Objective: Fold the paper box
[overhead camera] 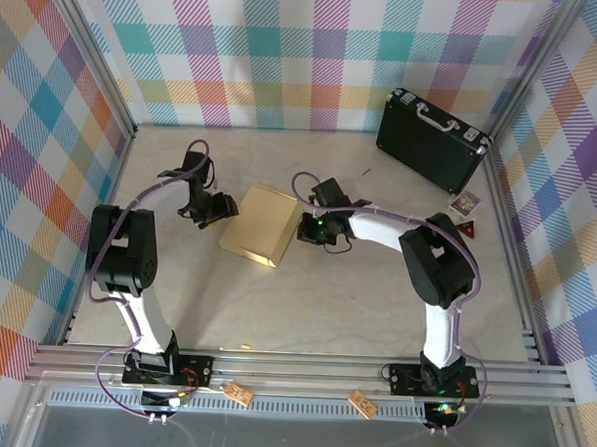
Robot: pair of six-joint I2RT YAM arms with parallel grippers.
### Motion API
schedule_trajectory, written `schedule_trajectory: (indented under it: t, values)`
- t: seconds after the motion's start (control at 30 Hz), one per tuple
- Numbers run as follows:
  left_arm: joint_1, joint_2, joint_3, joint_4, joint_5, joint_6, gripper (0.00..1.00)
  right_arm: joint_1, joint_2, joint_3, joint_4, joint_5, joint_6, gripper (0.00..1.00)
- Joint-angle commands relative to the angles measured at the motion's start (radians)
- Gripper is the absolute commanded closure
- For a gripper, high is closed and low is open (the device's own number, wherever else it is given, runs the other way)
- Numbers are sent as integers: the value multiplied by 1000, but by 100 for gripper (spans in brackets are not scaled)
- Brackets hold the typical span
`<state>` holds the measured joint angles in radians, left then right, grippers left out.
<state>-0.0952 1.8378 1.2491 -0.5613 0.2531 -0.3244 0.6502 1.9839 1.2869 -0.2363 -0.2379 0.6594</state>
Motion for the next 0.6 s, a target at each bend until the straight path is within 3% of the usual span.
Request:
schedule_trajectory:
  t: [0.0, 0.23, 0.4, 0.57]
  values:
    - [-10, 3, -38, 74, 131, -38, 44, 14, 62, 74, -42, -103, 76, 92]
    - [-77, -54, -207, 217, 252, -120, 46, 46, 170, 239, -74, -204, 82, 92]
    - [-147, -95, -347, 362, 305, -195, 46, 46, 194, 218, 92, -335, 148, 91]
    - [-162, -170, -537, 596, 418, -318, 45, 34, 180, 143, 301, -444, 245, 89]
